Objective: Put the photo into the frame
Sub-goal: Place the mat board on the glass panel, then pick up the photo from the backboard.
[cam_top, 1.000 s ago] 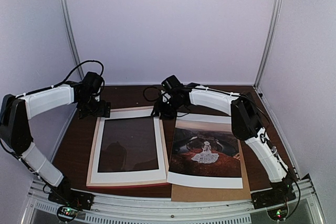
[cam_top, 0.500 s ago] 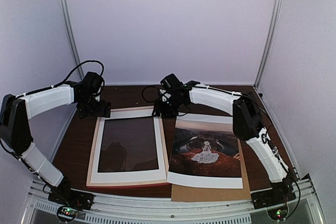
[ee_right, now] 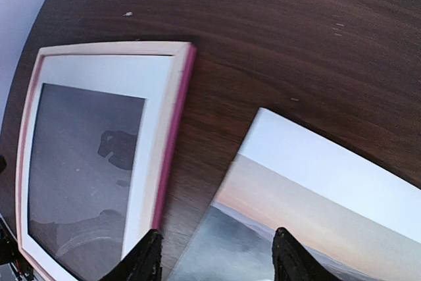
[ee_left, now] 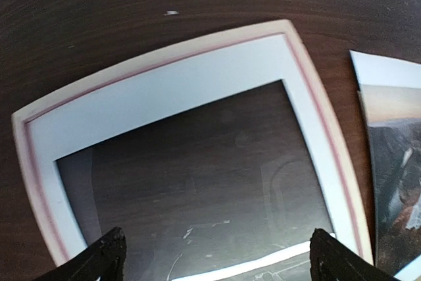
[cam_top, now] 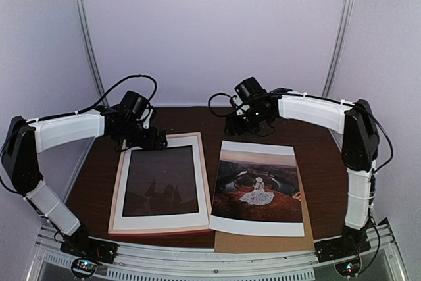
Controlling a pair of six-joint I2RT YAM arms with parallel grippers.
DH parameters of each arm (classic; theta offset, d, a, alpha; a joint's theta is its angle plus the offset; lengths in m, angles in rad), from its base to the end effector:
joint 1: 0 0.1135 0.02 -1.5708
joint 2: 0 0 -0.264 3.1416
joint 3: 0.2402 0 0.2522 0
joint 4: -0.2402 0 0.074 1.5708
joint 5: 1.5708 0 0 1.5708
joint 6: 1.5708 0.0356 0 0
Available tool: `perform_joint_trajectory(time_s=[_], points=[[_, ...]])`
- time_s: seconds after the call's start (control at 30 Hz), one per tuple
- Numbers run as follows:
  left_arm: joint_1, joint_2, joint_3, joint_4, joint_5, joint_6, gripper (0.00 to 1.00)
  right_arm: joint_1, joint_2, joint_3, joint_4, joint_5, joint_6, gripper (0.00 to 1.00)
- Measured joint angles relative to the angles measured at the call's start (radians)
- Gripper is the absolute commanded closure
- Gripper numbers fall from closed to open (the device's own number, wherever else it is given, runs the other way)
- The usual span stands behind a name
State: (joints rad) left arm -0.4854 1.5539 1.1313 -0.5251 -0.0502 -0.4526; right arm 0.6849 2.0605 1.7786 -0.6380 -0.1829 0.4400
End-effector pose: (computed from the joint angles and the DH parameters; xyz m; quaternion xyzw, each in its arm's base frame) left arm 0.2905 -0.1512 0.2427 0.0079 0.9516 -0.1172 0.2841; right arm 0.3539 0.2974 0.2492 -0.1442 0.9329 0.2430 0.2232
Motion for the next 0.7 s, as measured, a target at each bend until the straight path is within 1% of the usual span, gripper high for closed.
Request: perform_joint_trajectory(time_s=[0.07, 0.1, 0.17, 0.3, 0.43, 0.53, 0.7], points=[[-0.069, 0.034, 0.028, 0.019, 0.024, -0.001, 0.03, -0.034, -0.075, -0.090, 0.008, 0.020, -0.004, 0.43], [-0.095, 0.053, 0.041, 0.029, 0.035, -0.002, 0.03, -0.080, -0.116, -0.153, 0.018, 0.029, -0.008, 0.43], [-0.151, 0.103, 0.076, 0.051, 0.061, -0.002, 0.05, -0.129, -0.176, -0.250, 0.020, 0.042, -0.011, 0.44], [-0.224, 0.206, 0.148, 0.065, 0.111, -0.001, 0.09, -0.234, -0.280, -0.446, 0.004, 0.067, -0.015, 0.44], [-0.280, 0.312, 0.233, 0.064, 0.156, 0.000, 0.11, -0.280, -0.352, -0.571, -0.008, 0.071, -0.015, 0.44], [-0.313, 0.377, 0.305, 0.050, 0.187, 0.000, 0.18, -0.298, -0.386, -0.640, -0.010, 0.070, -0.014, 0.45], [-0.356, 0.494, 0.448, 0.030, 0.261, -0.012, 0.25, -0.315, -0.413, -0.732, -0.010, 0.057, -0.014, 0.47]])
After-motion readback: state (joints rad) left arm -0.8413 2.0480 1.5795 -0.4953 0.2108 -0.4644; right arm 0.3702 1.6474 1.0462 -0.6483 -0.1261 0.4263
